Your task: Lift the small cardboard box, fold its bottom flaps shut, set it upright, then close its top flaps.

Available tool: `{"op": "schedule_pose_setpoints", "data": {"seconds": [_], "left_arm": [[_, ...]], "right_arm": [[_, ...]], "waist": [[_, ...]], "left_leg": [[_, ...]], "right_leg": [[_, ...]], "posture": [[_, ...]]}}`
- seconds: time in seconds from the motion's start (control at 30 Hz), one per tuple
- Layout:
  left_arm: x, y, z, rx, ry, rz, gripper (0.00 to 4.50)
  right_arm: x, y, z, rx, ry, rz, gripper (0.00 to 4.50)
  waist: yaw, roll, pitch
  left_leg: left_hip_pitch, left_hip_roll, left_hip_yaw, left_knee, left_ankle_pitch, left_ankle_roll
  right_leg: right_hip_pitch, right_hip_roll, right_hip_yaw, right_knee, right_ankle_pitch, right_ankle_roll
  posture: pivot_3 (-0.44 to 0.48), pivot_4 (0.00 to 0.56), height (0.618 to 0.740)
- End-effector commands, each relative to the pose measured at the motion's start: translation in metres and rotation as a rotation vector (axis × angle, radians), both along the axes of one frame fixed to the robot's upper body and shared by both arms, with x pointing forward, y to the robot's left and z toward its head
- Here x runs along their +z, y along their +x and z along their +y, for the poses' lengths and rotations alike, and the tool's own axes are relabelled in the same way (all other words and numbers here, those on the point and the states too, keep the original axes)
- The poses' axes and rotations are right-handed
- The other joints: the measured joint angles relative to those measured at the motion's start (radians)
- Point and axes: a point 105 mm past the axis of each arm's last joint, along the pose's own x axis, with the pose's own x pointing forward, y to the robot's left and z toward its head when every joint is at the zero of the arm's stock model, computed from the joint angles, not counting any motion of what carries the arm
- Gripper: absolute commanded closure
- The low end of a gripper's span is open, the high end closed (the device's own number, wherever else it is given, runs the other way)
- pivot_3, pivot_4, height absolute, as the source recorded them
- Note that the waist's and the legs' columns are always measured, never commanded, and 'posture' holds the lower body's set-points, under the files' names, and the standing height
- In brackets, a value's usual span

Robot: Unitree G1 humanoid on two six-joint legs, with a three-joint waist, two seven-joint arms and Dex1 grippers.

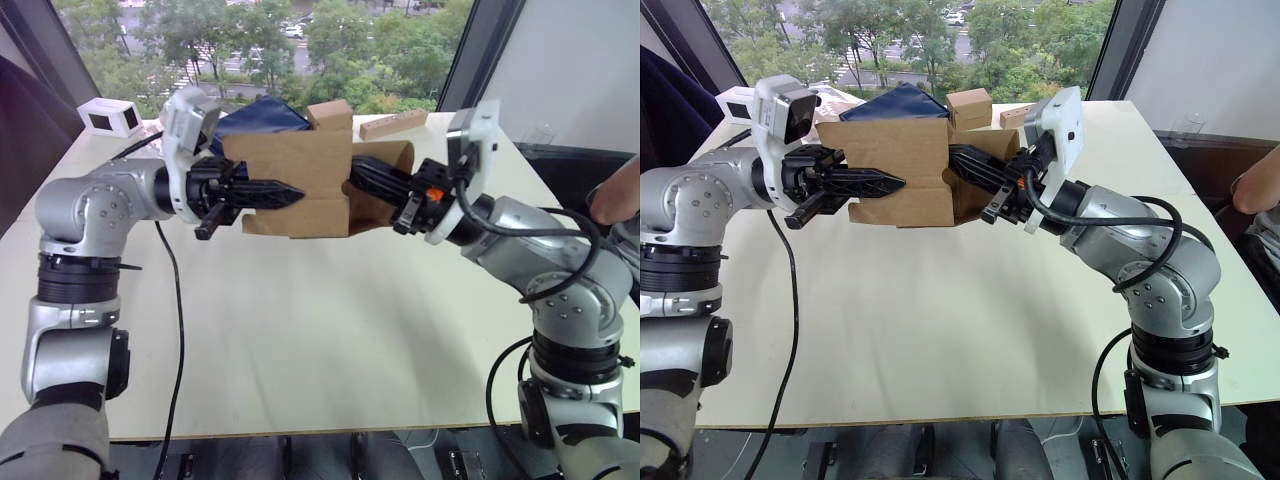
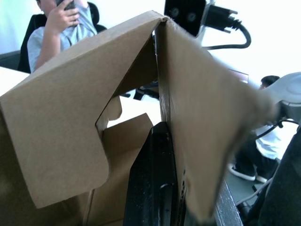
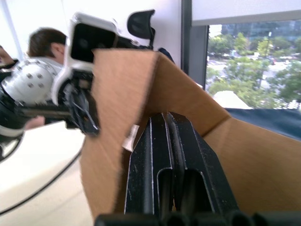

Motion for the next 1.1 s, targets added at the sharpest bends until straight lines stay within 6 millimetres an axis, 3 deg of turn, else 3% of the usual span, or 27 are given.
{"op": "schedule_pose_setpoints", "data": {"seconds": [0.03,0.47,0.73,0.87,1.0,1.1], "left_arm": [[0.006,0.002,0.001,0.019,-0.003,-0.039,4.50],[0.005,0.009,0.002,0.058,-0.006,-0.048,4.50],[0.004,0.009,0.003,0.053,-0.004,-0.038,4.50],[0.004,0.009,0.004,0.050,-0.003,-0.037,4.50],[0.006,0.008,0.002,0.039,-0.004,-0.044,4.50],[0.009,0.006,0.001,0.028,-0.008,-0.051,4.50]], "right_arm": [[0.012,-0.011,0.004,0.037,0.020,-0.054,4.44],[0.006,-0.027,-0.013,0.069,-0.031,-0.014,4.44],[0.002,-0.034,-0.041,0.024,-0.134,0.017,4.44],[-0.018,-0.046,-0.049,0.059,-0.228,0.111,4.44],[-0.049,-0.038,-0.050,0.007,-0.277,0.173,4.44],[-0.059,-0.033,-0.045,-0.005,-0.288,0.169,4.44]], "waist": [[0.000,0.000,0.000],[0.001,0.000,0.000],[0.001,0.000,0.000],[0.003,0.000,0.000],[0.001,0.000,0.000],[-0.002,0.000,0.000]], "left_leg": [[0.000,0.000,0.000,0.000,0.000,0.000],[0.000,0.000,0.000,0.000,0.000,0.000],[0.000,0.000,0.000,0.000,0.000,0.000],[-0.001,0.000,-0.001,0.000,0.000,0.000],[0.000,0.000,-0.001,0.000,0.000,0.000],[0.000,0.000,0.000,0.000,0.000,0.000]], "right_leg": [[0.000,0.000,0.000,0.000,0.000,0.000],[0.000,0.000,0.000,0.000,0.000,0.000],[0.000,0.000,0.000,0.000,0.000,0.000],[0.001,0.000,0.000,-0.001,0.000,0.000],[0.001,0.000,0.000,-0.001,0.000,0.000],[0.000,0.001,0.000,0.000,0.000,0.000]], "posture": [[0.000,0.150,0.740],[0.000,0.150,0.740],[0.000,0.150,0.740],[0.000,0.150,0.740],[0.000,0.150,0.740],[0.000,0.150,0.740]]}}
